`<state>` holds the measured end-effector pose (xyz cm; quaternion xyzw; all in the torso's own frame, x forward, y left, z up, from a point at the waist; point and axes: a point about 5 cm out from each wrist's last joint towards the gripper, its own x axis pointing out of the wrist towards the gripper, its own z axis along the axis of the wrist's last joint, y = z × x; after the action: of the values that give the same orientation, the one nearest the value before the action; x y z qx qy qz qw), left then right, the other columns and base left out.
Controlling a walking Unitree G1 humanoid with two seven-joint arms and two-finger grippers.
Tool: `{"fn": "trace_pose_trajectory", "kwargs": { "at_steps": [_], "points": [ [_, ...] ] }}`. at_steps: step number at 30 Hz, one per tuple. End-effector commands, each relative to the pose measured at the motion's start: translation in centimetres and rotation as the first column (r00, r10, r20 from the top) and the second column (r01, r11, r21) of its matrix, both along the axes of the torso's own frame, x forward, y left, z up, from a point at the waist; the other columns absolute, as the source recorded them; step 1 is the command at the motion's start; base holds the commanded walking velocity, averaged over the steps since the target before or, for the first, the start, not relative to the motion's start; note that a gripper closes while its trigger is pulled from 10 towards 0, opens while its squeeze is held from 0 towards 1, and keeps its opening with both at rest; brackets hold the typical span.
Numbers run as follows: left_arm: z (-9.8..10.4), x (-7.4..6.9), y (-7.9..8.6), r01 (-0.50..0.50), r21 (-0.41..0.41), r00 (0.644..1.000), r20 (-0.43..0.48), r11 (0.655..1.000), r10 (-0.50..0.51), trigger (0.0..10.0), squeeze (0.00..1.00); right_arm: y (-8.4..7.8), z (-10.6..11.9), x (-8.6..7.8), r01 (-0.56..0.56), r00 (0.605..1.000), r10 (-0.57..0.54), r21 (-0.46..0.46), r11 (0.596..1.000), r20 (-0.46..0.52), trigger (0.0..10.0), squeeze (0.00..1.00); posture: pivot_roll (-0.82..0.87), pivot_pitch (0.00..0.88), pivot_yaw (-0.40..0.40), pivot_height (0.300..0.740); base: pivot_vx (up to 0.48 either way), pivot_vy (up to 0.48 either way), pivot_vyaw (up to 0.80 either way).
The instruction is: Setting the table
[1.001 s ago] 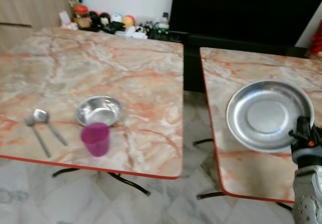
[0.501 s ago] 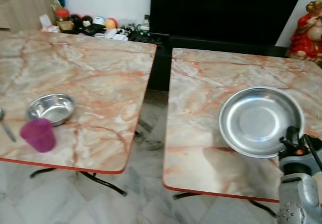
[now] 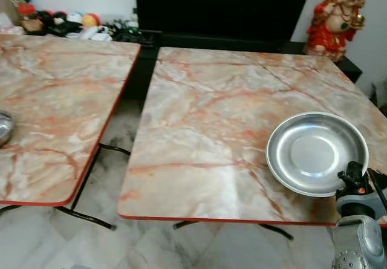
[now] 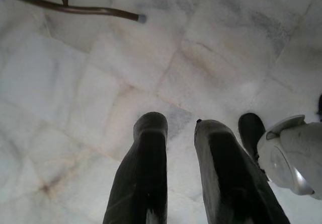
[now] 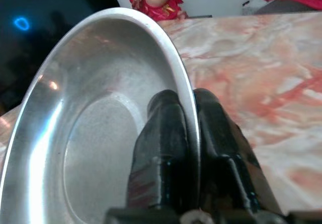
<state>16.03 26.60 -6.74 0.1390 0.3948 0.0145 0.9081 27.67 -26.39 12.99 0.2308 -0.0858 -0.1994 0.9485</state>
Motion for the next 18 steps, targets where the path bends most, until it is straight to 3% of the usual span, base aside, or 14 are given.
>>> {"fn": "trace_pose_trajectory", "kwargs": {
  "at_steps": [1,8,18],
  "points": [
    [-0.2,-0.8,0.5,-0.007,0.009,1.000,-0.027,1.000,0.007,10.0,0.00,0.0,0.5,-0.1,0.013,1.000,-0.013,-0.008,1.000,0.005,10.0,0.00,-0.04,0.125,-0.019,0.740,0.000,0.000,0.00],
    [-0.2,-0.7,0.5,-0.003,0.010,1.000,-0.028,1.000,0.003,10.0,0.00,1.0,-0.8,-0.4,0.028,0.998,-0.024,0.069,0.997,-0.053,10.0,0.00,-0.05,0.139,-0.013,0.740,0.000,0.000,0.00],
    [-0.1,-0.4,0.4,0.007,0.012,1.000,-0.026,1.000,-0.006,10.0,0.00,1.3,-1.5,-0.7,0.050,0.996,-0.040,0.121,0.991,-0.082,10.0,0.00,-0.05,0.144,-0.011,0.740,0.000,0.000,0.00]
  ]
}}
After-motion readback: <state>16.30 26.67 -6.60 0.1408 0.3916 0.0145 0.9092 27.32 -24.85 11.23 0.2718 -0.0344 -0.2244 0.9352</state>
